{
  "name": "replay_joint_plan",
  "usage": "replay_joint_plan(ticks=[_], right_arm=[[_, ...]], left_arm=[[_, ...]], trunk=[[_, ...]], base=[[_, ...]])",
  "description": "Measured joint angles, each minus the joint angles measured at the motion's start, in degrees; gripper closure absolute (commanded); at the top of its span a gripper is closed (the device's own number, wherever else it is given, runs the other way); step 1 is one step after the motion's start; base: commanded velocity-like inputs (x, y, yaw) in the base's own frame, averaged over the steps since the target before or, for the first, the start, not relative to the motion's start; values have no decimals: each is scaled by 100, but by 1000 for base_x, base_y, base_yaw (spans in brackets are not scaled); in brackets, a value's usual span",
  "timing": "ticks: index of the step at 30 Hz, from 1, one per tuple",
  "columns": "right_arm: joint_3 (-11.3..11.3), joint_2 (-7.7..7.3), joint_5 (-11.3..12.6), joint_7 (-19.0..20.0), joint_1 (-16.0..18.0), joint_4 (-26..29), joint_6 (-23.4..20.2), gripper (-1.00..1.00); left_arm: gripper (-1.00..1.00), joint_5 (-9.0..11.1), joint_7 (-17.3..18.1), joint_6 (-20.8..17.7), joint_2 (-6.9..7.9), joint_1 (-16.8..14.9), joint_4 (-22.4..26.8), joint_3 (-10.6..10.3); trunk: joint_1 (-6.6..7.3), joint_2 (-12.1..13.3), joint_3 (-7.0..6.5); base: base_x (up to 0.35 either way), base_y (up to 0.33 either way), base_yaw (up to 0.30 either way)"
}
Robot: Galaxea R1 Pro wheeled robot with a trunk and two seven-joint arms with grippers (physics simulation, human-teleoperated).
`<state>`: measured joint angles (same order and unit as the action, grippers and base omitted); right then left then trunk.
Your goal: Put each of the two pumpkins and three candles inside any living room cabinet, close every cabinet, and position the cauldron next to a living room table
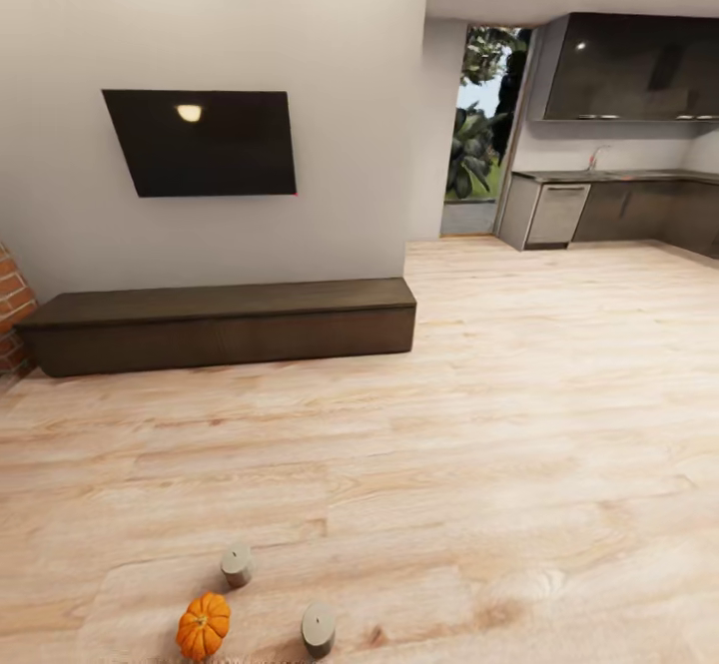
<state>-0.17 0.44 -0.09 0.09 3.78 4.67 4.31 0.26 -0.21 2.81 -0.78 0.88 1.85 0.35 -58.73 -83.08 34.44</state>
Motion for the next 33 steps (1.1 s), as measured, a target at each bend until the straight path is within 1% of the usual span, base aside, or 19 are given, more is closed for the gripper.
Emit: replay_joint_plan(ticks=[33], right_arm=[[0,1,-3,0,0,-10,-9,-100]], left_arm=[[-100,-5,37,0,8,0,36,-9]], trunk=[[0,0,3]], base=[[0,0,285]])
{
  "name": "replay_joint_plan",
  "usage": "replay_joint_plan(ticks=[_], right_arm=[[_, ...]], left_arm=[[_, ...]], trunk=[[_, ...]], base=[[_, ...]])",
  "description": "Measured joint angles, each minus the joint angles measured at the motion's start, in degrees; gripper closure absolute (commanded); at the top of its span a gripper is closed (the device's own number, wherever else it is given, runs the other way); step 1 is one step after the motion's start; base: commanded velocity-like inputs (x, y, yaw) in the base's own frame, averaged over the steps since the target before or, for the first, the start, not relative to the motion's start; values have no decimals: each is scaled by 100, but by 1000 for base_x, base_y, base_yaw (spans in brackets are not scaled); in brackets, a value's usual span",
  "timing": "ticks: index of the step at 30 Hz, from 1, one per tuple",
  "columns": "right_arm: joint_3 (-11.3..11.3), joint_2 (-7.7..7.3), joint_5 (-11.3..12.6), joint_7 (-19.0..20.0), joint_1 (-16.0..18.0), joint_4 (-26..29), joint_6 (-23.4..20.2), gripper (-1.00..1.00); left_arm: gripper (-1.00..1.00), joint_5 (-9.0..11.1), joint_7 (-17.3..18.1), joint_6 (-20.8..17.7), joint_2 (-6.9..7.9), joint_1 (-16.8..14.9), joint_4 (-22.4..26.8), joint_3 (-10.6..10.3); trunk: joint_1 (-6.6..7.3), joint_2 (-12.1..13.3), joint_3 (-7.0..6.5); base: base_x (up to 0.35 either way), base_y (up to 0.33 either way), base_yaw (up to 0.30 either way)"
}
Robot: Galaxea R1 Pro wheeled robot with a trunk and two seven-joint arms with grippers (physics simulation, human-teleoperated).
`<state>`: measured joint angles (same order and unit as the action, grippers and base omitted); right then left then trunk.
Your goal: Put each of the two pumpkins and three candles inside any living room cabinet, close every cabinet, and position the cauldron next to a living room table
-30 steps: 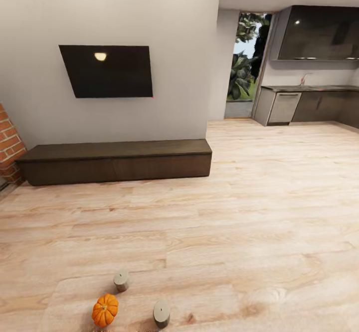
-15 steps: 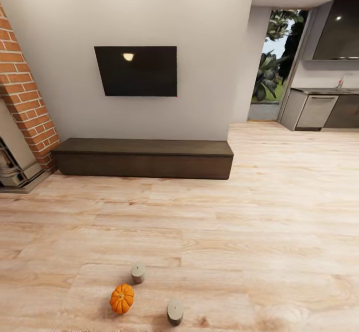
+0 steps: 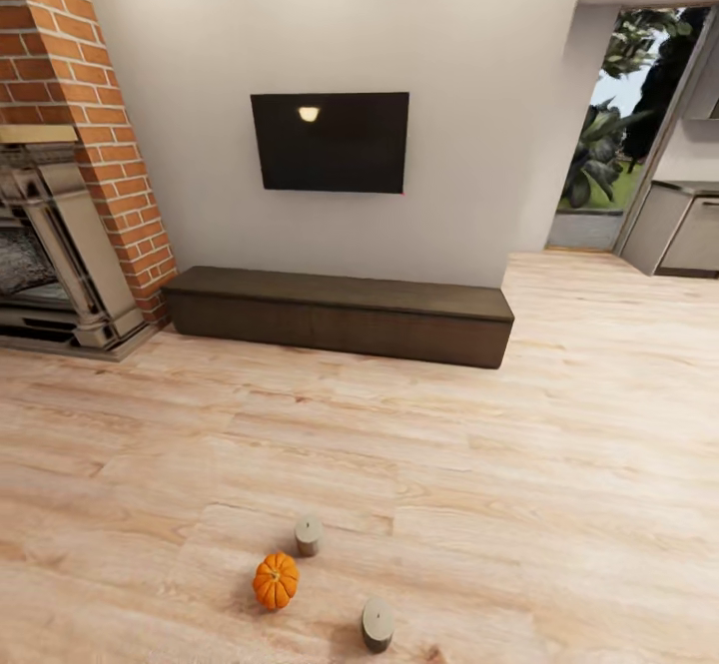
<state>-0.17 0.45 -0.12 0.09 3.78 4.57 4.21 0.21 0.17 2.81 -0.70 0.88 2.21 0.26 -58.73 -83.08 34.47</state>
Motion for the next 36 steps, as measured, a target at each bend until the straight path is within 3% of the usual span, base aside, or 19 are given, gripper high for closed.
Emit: replay_joint_plan(ticks=[36], right_arm=[[-9,8,-9,-2,0,9,2,-100]], left_arm=[[-100,5,0,0,9,0,8,5]], trunk=[[0,0,77]], base=[[0,0,285]])
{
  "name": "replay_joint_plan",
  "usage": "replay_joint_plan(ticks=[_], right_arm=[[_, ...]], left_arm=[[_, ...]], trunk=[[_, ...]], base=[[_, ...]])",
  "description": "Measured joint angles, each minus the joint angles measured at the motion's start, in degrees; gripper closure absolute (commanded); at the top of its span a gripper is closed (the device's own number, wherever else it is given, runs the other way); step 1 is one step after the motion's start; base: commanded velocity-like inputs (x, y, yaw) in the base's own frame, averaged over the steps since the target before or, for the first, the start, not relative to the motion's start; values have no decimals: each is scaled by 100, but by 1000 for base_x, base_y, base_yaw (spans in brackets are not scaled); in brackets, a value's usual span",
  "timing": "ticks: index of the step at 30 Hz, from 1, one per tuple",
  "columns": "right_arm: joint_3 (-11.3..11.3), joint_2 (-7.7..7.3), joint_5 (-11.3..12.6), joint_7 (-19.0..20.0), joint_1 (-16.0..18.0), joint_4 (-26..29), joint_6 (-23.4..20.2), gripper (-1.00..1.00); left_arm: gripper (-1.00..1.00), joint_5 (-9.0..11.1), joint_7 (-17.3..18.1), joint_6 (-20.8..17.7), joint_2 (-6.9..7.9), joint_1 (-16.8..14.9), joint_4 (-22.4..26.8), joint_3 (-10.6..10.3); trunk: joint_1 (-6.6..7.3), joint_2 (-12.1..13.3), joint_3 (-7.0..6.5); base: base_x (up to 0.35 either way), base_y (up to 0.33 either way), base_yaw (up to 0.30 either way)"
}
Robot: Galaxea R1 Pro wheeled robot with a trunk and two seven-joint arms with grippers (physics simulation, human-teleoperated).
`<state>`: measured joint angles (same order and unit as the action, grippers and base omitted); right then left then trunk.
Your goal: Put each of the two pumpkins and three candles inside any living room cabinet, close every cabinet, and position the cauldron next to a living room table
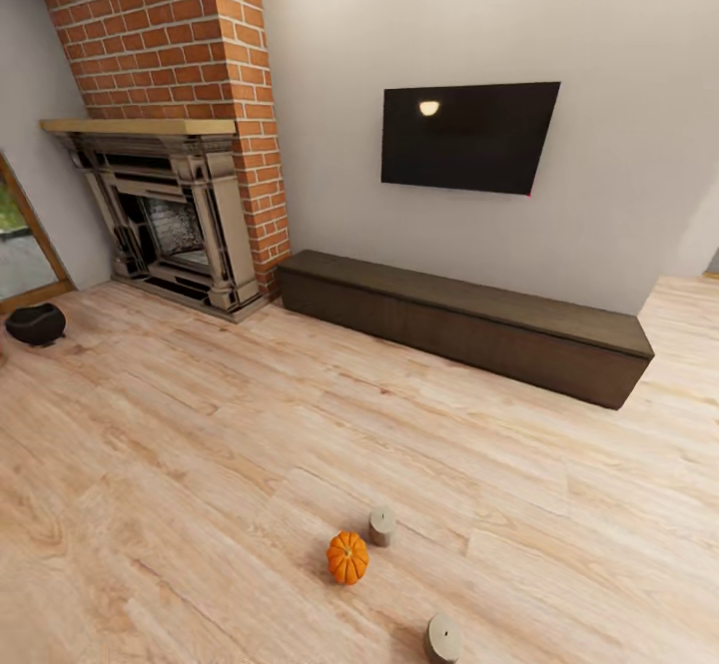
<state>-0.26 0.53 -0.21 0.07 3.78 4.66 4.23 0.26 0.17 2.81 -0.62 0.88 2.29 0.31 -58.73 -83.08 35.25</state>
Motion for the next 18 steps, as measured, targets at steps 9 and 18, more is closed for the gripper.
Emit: replay_joint_plan(ticks=[9,18], right_arm=[[0,0,-3,1,0,0,7,-100],[0,-4,3,0,0,0,1,-100]], left_arm=[[-100,0,1,0,0,0,0,3],[-100,0,-5,0,0,0,0,4]], trunk=[[0,0,0],[0,0,0]], base=[[0,0,288],[0,0,288]])
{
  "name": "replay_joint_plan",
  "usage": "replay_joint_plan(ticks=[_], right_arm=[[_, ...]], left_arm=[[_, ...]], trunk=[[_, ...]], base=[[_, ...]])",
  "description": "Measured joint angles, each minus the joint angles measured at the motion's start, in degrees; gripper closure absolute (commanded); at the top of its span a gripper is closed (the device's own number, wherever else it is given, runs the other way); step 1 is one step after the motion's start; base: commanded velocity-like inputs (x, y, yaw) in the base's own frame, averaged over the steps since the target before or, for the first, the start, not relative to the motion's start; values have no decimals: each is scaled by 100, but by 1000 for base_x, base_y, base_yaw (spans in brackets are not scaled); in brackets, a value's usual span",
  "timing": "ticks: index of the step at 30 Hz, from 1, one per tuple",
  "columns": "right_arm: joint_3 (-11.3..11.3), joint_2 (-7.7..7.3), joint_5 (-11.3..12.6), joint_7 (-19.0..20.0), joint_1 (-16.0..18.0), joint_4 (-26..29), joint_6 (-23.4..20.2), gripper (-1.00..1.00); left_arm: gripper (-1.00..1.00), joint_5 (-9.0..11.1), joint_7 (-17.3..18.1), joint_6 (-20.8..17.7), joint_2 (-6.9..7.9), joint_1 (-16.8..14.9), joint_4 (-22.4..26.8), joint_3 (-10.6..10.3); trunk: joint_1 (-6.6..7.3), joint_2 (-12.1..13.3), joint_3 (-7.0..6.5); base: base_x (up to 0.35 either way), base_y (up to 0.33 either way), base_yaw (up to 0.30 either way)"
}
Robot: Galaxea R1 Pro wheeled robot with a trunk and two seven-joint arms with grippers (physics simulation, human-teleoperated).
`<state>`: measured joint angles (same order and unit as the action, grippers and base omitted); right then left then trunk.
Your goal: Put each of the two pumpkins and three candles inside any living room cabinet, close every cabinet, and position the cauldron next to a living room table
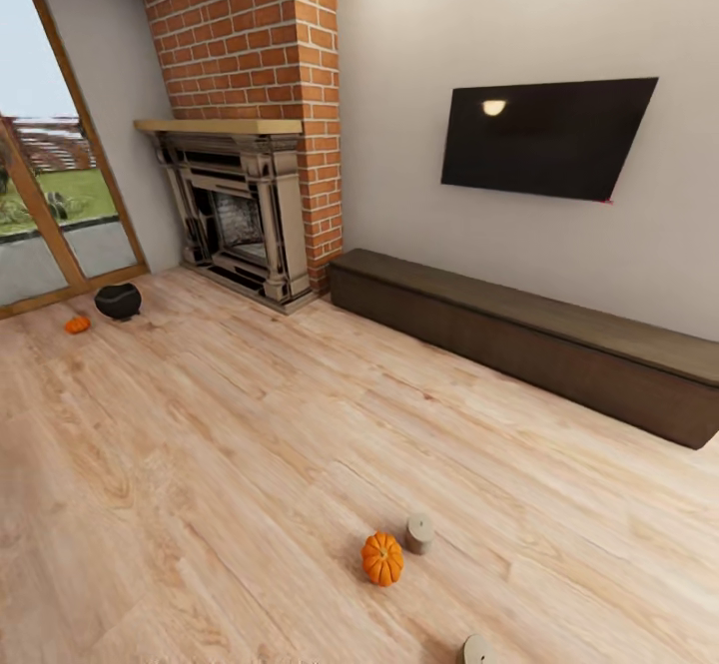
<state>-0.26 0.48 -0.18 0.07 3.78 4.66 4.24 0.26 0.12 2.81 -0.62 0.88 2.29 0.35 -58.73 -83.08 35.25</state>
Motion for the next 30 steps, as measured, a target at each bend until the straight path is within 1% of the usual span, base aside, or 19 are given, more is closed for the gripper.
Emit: replay_joint_plan(ticks=[16,22,25,30], right_arm=[[-8,-4,0,6,0,0,-19,-100],[-15,-42,-4,20,0,0,-38,-100],[-14,-53,-76,19,0,2,-28,-100],[9,-32,-80,10,0,10,-52,-100]], left_arm=[[-100,0,3,0,-8,0,0,0],[-100,0,4,0,-9,0,0,-2],[-100,0,5,0,-9,0,0,-2],[-100,0,1,0,-2,0,0,-1]], trunk=[[0,0,0],[0,0,0],[0,0,0],[0,0,0]], base=[[0,0,279],[0,0,42],[0,0,3],[0,0,15]])
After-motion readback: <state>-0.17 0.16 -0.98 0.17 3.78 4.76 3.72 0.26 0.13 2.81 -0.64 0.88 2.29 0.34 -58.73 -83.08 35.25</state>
